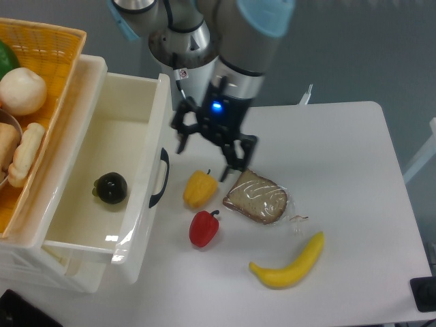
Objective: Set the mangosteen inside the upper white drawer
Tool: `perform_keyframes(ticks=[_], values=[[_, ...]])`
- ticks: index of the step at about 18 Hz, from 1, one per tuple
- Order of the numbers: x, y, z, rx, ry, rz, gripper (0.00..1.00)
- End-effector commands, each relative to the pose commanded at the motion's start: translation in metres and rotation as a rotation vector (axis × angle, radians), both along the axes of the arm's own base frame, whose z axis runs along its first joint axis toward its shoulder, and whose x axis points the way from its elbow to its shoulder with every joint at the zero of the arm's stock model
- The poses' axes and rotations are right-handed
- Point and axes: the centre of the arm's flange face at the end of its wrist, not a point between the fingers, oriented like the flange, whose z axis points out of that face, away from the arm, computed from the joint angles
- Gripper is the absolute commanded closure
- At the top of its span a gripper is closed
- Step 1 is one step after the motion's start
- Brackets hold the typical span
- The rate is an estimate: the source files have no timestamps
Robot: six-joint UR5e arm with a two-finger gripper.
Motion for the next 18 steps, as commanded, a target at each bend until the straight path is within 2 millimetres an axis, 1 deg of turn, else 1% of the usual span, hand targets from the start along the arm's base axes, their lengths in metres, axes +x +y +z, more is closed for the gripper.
perform_keyframes(ticks=[1,3,5,6,7,8,10,13,15,18], values=[[-0.010,-0.005,-0.010,-0.033,0.017,0.005,0.00],[-0.027,-0.015,-0.031,-0.179,0.086,0.012,0.00],[-0.046,-0.017,-0.060,-0.286,0.122,0.010,0.00],[-0.055,-0.017,-0.072,-0.317,0.131,0.009,0.00],[-0.065,-0.017,-0.079,-0.328,0.137,0.009,0.00],[-0.075,-0.020,-0.084,-0.336,0.142,0.004,0.00],[-0.092,-0.016,-0.094,-0.343,0.163,-0.068,0.00],[-0.104,-0.017,-0.111,-0.396,0.210,-0.223,0.00],[-0.111,-0.017,-0.120,-0.423,0.227,-0.296,0.00],[-0.127,-0.025,-0.129,-0.428,0.227,-0.319,0.00]])
